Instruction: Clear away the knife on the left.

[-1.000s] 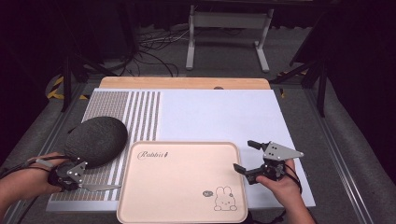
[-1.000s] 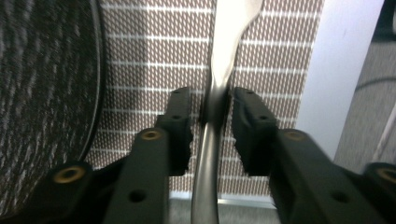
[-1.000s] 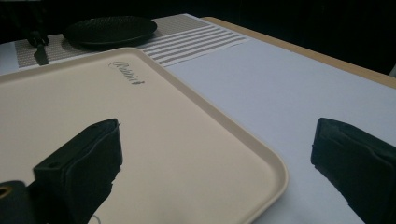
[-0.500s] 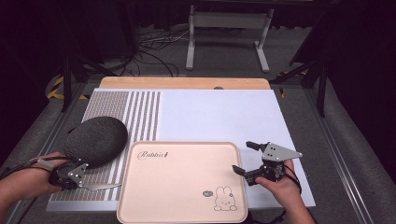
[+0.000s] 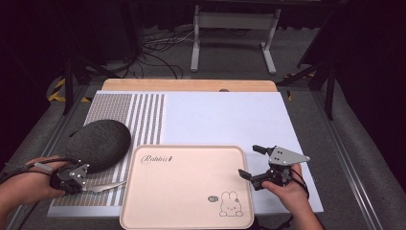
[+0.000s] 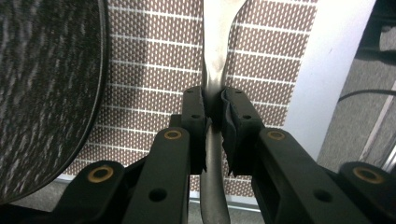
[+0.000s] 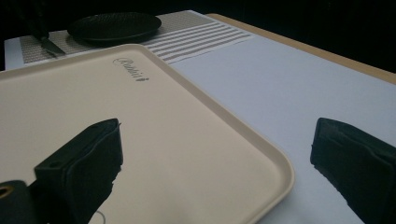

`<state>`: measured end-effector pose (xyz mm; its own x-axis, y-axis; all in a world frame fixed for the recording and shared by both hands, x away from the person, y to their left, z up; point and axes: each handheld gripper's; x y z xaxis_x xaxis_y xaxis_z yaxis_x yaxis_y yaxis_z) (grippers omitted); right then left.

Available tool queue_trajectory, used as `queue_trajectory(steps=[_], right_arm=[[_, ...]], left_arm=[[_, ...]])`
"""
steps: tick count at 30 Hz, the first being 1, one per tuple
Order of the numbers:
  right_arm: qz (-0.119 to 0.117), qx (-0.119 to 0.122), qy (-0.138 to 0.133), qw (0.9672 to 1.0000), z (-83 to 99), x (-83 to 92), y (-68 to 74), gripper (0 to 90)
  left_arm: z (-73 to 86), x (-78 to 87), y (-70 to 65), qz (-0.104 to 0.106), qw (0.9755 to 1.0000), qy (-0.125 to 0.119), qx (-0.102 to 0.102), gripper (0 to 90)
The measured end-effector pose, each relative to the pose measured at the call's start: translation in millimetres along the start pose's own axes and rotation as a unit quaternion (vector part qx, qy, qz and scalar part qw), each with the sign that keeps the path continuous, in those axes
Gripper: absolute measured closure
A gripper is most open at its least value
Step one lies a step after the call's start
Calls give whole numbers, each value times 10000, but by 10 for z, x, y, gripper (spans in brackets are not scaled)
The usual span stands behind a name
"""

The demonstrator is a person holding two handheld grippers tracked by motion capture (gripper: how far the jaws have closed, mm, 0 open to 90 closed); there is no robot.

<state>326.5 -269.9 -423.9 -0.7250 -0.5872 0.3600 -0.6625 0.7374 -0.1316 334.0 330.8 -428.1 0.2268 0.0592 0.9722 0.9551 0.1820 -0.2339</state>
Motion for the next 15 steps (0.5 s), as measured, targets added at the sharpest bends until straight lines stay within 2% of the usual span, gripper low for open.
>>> queue_trajectory(steps=[2, 3, 5, 8, 9, 10, 11, 12, 14, 15], right_arm=[[0, 29, 18, 10000, 0, -1, 7, 36], [0, 29, 18, 10000, 0, -1, 7, 36], [-10, 48, 26, 10000, -5, -1, 17, 37], [2, 58, 13, 10000, -14, 6, 14, 39], [4, 50, 18, 10000, -13, 7, 12, 38], [1, 34, 19, 10000, -11, 6, 10, 37], [3, 19, 18, 10000, -10, 7, 8, 37], [11, 18, 17, 10000, -11, 10, 8, 37], [37, 31, -11, 10000, -14, 14, 11, 37], [37, 31, -11, 10000, -14, 14, 11, 37]], left_arm=[[3, 26, -1, -3, 9999, -82, 58, 802], [-2, 54, -8, 31, 9997, -141, 197, 802], [-6, 97, -18, -29, 9992, -248, 303, 802], [-31, 177, -28, -75, 9968, -563, 555, 802], [-45, 198, -33, -27, 9953, -636, 732, 803], [-45, 198, -33, -27, 9953, -636, 732, 803], [-83, 248, -35, -5, 9911, -862, 1010, 803], [-104, 276, -38, 13, 9892, -930, 1137, 803], [-139, 312, -38, 98, 9861, -1046, 1286, 803], [-139, 312, -38, 98, 9861, -1046, 1286, 802]])
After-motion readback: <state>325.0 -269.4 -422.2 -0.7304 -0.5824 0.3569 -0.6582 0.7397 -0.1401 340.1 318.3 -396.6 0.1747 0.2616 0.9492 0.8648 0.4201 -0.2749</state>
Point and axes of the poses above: each handheld gripper's, and its own axes: x roughly backward along the jaws, z roughly out of its underside, y roughly to its left, and after that the axes turned 13 degrees about z, right-handed
